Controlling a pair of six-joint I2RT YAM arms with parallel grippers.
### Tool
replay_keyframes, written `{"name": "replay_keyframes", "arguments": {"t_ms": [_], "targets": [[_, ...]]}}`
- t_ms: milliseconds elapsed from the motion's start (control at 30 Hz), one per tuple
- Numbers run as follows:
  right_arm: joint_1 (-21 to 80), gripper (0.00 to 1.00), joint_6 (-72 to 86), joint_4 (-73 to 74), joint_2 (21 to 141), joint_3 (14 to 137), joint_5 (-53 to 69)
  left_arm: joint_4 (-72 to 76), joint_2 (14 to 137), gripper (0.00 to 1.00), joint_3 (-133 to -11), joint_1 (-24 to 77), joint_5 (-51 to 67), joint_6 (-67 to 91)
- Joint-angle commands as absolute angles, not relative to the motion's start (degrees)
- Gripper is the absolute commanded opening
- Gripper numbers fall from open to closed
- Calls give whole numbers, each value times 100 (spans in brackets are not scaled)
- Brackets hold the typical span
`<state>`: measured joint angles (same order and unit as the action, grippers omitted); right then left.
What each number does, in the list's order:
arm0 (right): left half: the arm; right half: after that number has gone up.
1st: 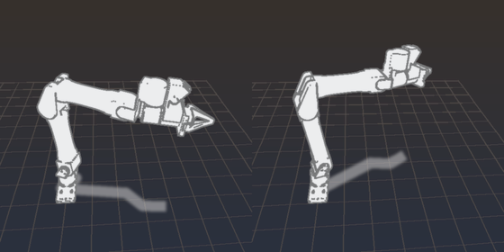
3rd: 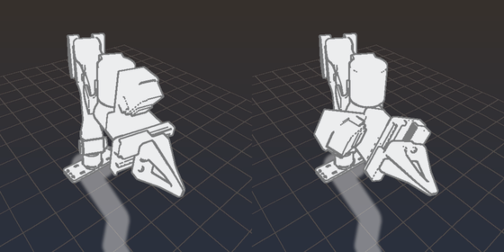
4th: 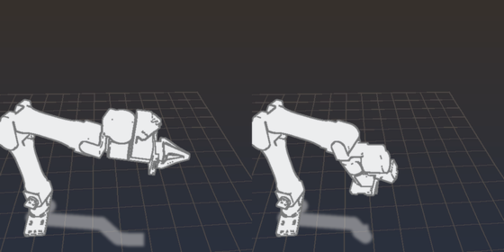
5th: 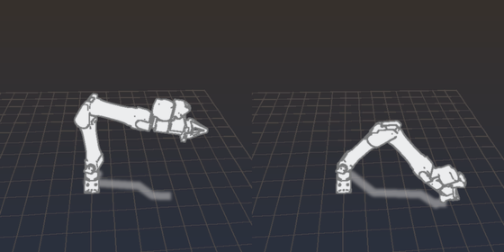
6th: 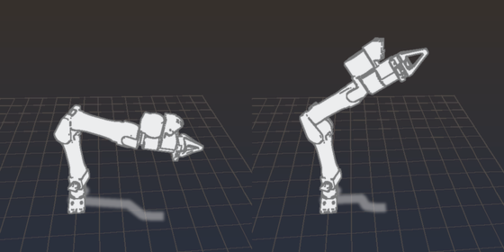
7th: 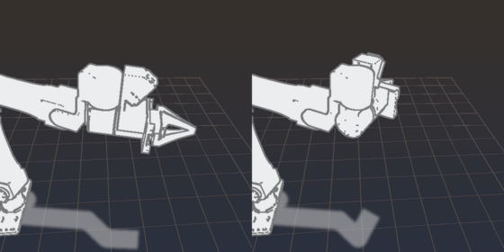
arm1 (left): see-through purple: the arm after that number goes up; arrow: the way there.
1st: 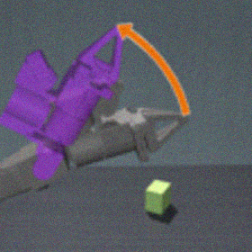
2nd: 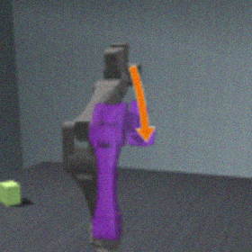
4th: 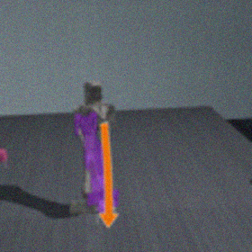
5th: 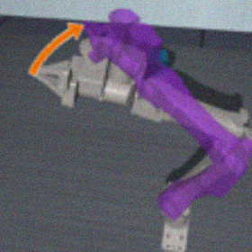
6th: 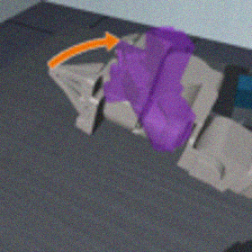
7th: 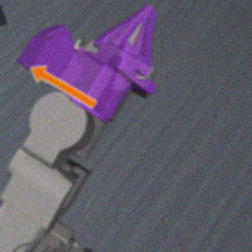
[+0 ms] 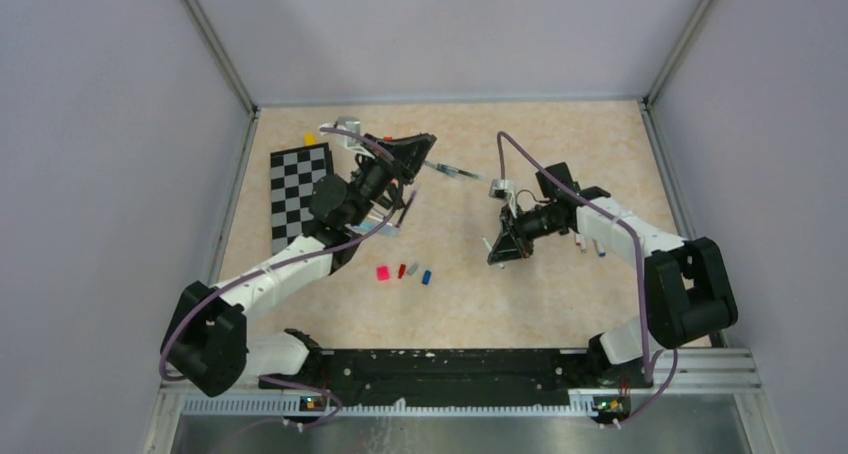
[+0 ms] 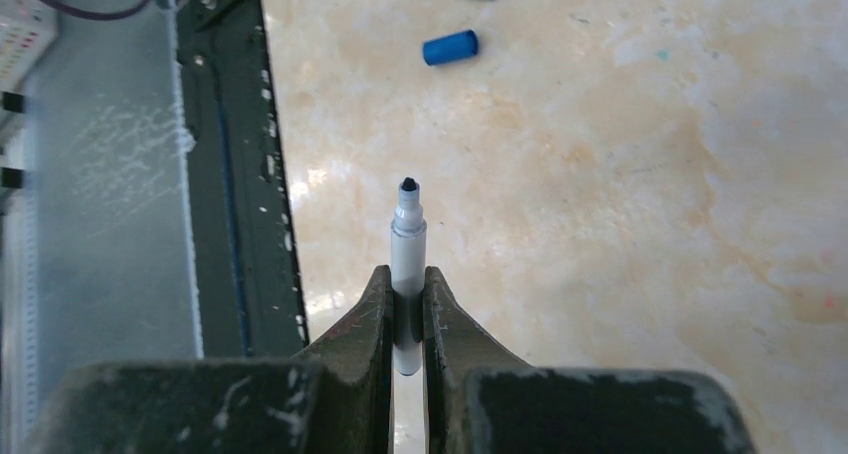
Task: Open the pen caps
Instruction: Open the pen cap from the pen, then place the pen at the center of the board.
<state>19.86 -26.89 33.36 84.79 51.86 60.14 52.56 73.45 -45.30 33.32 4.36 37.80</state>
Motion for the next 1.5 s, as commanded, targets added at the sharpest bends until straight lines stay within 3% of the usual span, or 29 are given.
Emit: {"name": "replay_keyframes", "arguments": {"t_ms": [0,300,767,1467], "targets": [[1849,0,-3327,3549,8103,5494,4914,5028,6850,0,-3942,3307,1504,3607],[598,0,-2898,3003,7905,5373,3710,3340,5995,0,-3422,3377,2824,3223],[-1333,0,-2424,2473,8190,5314,2174,2811,6290,0,-2621,4534,2093,2672],[-1827,8,-2552,2622,9214,5533,1734,2373,6847,0,-2678,4923,1914,2356]]}}
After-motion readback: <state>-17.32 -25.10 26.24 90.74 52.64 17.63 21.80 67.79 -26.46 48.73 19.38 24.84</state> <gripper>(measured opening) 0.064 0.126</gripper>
